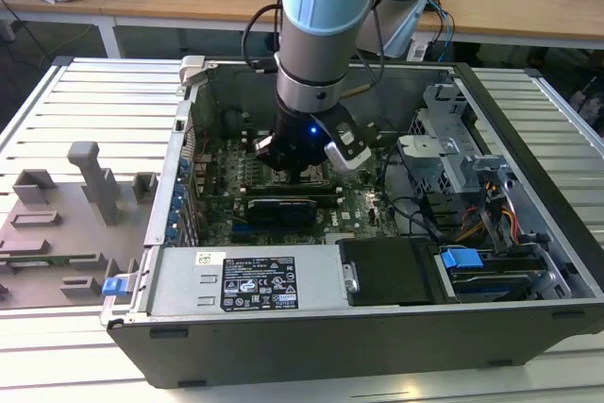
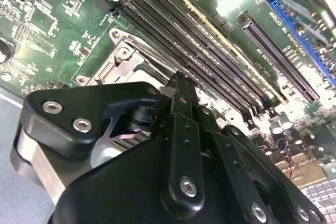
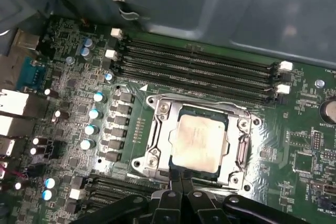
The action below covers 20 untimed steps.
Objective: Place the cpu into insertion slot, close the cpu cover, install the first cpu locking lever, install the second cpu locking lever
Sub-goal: 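Install the second cpu locking lever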
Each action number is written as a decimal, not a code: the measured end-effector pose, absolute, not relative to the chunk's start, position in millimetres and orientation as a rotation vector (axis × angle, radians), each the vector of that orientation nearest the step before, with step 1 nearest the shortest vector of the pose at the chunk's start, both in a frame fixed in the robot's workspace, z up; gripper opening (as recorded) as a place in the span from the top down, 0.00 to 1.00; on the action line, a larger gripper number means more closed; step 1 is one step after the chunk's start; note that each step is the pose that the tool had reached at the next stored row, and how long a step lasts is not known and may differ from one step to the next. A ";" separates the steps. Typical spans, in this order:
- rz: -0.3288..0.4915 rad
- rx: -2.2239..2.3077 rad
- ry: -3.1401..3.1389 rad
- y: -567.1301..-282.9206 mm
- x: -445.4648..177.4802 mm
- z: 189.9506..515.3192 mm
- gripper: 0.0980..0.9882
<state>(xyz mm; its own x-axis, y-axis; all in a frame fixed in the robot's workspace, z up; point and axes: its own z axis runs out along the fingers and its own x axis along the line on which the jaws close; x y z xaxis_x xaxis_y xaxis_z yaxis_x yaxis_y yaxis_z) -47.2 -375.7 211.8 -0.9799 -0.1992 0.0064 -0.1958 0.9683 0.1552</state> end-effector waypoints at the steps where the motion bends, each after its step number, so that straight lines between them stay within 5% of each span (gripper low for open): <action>1: -0.226 0.310 -3.095 -372.2 -46.9 212.0 0.99; 9: -0.135 0.308 -3.094 -343.5 -43.4 215.9 0.99; 20: -0.126 0.308 -3.094 -341.1 -43.3 260.6 0.99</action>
